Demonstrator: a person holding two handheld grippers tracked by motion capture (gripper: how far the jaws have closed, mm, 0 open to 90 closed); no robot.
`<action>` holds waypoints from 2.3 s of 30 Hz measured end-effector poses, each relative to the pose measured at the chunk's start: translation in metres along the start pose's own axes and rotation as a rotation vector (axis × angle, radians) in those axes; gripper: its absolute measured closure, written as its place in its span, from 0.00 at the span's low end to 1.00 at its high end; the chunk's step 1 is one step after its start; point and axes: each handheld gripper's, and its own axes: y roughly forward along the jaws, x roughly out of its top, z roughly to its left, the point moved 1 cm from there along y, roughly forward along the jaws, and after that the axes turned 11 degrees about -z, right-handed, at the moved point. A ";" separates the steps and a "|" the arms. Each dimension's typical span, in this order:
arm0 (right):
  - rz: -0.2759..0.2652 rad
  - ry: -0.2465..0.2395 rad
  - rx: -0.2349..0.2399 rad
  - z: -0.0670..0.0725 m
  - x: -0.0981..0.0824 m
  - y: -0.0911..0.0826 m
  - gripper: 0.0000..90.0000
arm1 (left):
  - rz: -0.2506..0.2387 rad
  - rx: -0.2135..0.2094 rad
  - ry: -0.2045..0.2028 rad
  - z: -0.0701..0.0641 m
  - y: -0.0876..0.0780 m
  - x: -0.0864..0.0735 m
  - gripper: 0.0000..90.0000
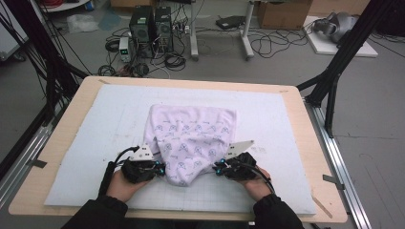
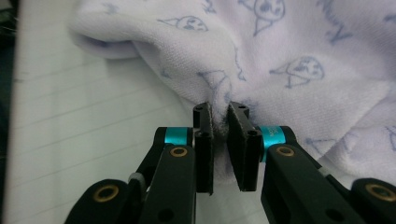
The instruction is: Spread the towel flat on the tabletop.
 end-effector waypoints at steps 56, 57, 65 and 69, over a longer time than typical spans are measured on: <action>-0.065 0.046 -0.135 -0.036 0.015 0.030 0.64 | -0.052 0.153 -0.067 0.034 0.027 0.015 0.82; -0.065 0.047 -0.143 -0.037 0.015 0.033 0.67 | -0.054 0.148 -0.073 0.035 0.029 0.015 0.87; -0.078 0.100 -0.085 -0.041 0.016 0.018 0.93 | -0.079 0.126 -0.086 0.029 0.003 0.021 0.93; -0.085 0.066 -0.061 -0.029 0.022 -0.005 0.94 | -0.118 0.135 -0.056 0.021 -0.020 0.030 0.93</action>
